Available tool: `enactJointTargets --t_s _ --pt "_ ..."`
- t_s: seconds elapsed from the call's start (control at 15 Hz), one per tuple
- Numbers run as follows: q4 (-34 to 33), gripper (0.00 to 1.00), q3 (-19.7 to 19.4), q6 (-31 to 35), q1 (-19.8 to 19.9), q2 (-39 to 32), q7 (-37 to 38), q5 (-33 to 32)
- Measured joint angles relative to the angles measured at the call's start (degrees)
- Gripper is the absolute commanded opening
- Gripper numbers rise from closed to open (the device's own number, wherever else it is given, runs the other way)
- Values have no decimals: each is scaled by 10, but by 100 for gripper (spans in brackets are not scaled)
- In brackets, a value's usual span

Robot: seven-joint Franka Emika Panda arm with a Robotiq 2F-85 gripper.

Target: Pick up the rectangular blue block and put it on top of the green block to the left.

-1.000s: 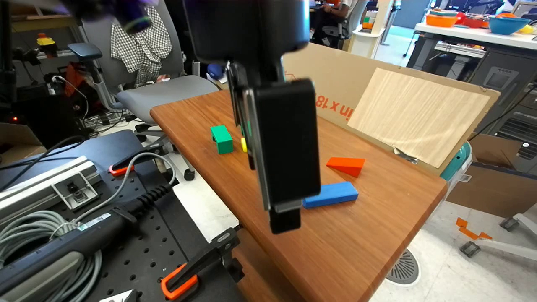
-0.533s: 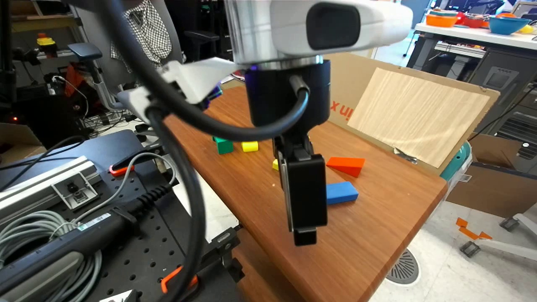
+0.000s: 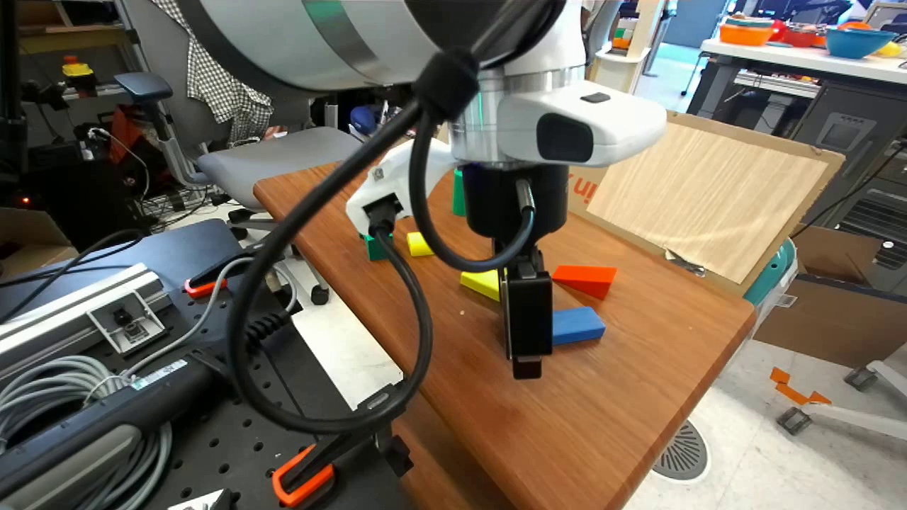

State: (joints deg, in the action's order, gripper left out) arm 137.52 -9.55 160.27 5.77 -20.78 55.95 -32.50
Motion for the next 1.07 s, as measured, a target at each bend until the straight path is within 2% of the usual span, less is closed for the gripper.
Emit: enactJointTargets --t_s 0.2,0.27,0.33,0.87,1.07 --pt "-30 100 -7 6 -8 -22 -45 66" --pt "-38 75 -7 6 -8 -23 -64 87" --pt "-45 74 -7 6 -8 -23 -86 109" --pt "-58 12 -6 5 -6 -38 -255 260" --pt "-61 9 -8 3 -6 -37 -296 286"
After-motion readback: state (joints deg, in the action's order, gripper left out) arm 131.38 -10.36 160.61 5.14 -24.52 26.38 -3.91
